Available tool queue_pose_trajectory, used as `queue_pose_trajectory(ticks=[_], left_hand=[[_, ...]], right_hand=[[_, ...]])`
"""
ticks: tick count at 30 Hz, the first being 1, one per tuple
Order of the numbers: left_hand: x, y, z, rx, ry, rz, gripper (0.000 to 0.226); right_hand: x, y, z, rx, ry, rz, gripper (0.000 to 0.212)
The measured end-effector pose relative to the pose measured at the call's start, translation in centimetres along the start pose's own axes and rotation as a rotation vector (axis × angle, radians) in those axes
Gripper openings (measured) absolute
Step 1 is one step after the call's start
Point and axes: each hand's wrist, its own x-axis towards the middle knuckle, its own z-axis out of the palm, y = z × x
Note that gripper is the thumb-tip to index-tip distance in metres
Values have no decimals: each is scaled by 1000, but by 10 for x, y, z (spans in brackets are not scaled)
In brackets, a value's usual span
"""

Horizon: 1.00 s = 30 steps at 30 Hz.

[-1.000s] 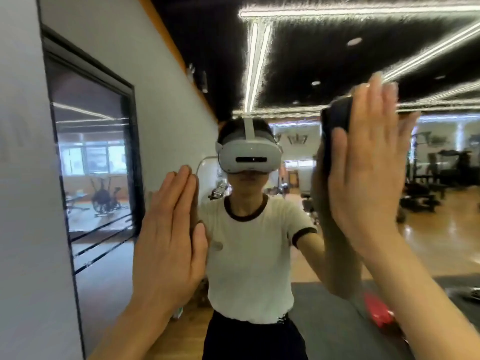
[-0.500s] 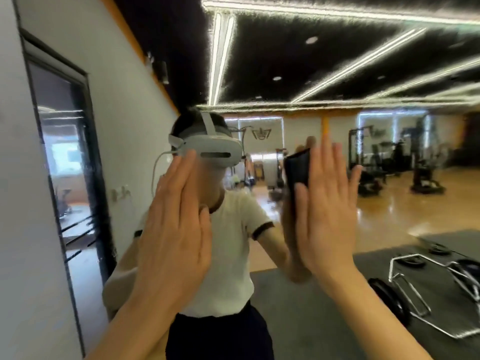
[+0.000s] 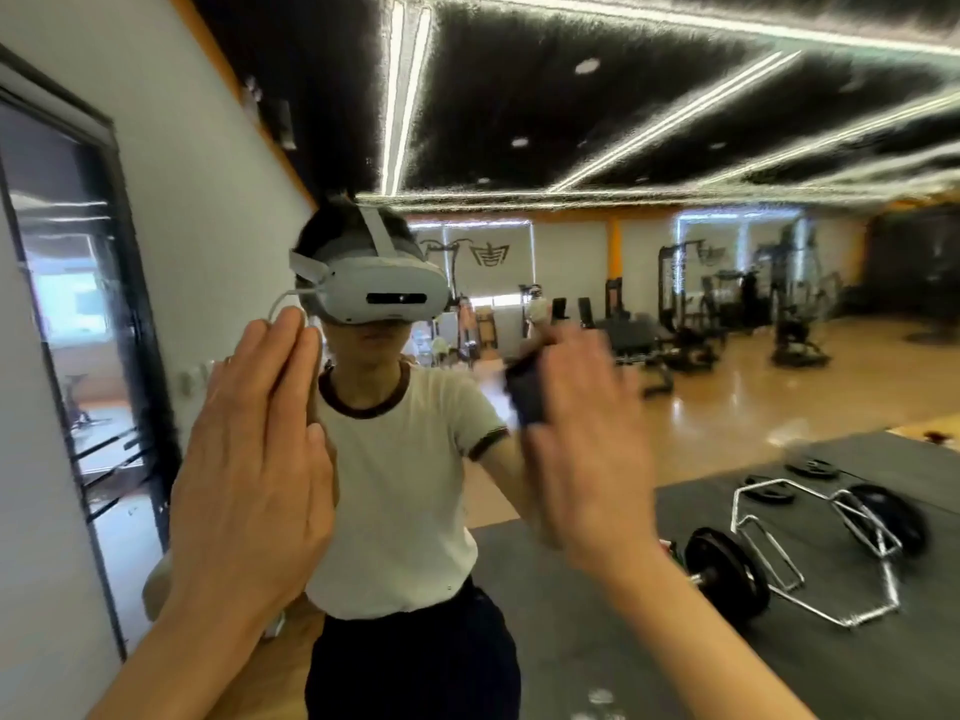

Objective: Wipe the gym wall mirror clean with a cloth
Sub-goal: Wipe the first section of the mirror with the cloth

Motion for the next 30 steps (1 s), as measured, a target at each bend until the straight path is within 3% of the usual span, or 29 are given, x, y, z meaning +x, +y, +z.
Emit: queue_pose_trajectory(ticks=[3,5,6,10,11,14,15,18,20,21,24,27,29,30], left_hand=[[0,2,0,6,15,5,56],[0,3,0,25,12,12,54],[0,3,0,35,10,13,54],[-2,3,0,43,17,9,56],[-3,2,-1,43,14,7,57],[-3,2,-1,37,2,-7,57],[-3,2,0,35,0,-8,56],[-3,2,0,33,3,-12,55],[-4,2,1,42,-6,-11,54],[-4,2,1,44,-9,-11,54],[-3,1,-1,38,-12,-6,54],[-1,1,-4,-17,-19,-11,54],[-2,-1,-10,-55,-41,-5,55],[-4,-5,-14,-54,-51,0,55]], right_hand=[[-14,55,-16,121,220,439,56],[-20,49,-7,104,322,558,56],[-21,38,7,82,295,552,57],[-46,-24,69,-145,-303,216,76],[-52,-35,69,-155,-361,91,72],[-39,-36,19,-23,-68,-129,56],[-35,-22,2,-1,11,-59,57],[-44,33,-7,104,171,416,57],[-48,8,2,110,209,595,55],[-47,-18,9,103,192,548,55],[-54,-94,30,63,62,132,54],[-54,-86,27,-16,-43,-188,66],[-54,-47,19,-19,-39,-179,78],[-58,-26,13,-1,-21,-54,77]])
